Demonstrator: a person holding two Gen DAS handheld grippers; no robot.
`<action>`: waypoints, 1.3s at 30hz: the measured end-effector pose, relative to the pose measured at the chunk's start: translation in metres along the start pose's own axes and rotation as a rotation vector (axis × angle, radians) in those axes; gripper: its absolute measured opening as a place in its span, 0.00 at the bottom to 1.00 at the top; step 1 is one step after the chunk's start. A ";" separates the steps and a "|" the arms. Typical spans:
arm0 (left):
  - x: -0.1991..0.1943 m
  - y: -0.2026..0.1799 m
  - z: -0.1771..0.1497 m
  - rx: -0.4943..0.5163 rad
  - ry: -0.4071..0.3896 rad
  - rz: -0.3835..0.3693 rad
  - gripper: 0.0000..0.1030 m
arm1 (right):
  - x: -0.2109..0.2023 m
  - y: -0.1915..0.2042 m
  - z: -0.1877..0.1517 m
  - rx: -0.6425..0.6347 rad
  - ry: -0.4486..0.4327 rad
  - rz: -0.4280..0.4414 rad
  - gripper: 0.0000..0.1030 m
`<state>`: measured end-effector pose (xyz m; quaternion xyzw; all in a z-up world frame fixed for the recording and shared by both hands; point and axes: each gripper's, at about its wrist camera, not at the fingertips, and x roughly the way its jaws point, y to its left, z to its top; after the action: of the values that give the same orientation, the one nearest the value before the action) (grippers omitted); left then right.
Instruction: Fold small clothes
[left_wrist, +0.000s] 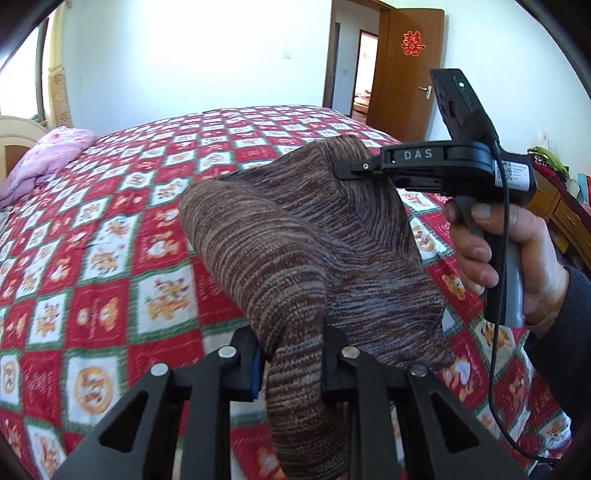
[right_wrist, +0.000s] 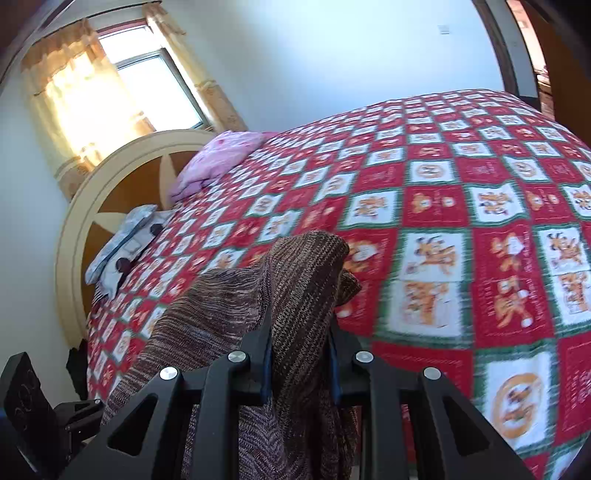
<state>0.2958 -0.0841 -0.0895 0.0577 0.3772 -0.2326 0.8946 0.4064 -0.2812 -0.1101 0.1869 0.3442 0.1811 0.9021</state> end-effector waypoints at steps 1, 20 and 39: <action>-0.004 0.003 -0.003 -0.006 0.002 0.008 0.22 | 0.001 0.006 -0.002 -0.005 0.002 0.008 0.23; -0.076 0.048 -0.042 -0.078 -0.065 0.114 0.21 | 0.012 0.111 -0.021 -0.091 0.016 0.129 0.23; -0.124 0.101 -0.068 -0.132 -0.130 0.206 0.21 | 0.044 0.205 -0.016 -0.194 0.052 0.210 0.23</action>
<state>0.2223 0.0702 -0.0581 0.0218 0.3250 -0.1173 0.9381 0.3857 -0.0804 -0.0510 0.1288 0.3271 0.3116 0.8828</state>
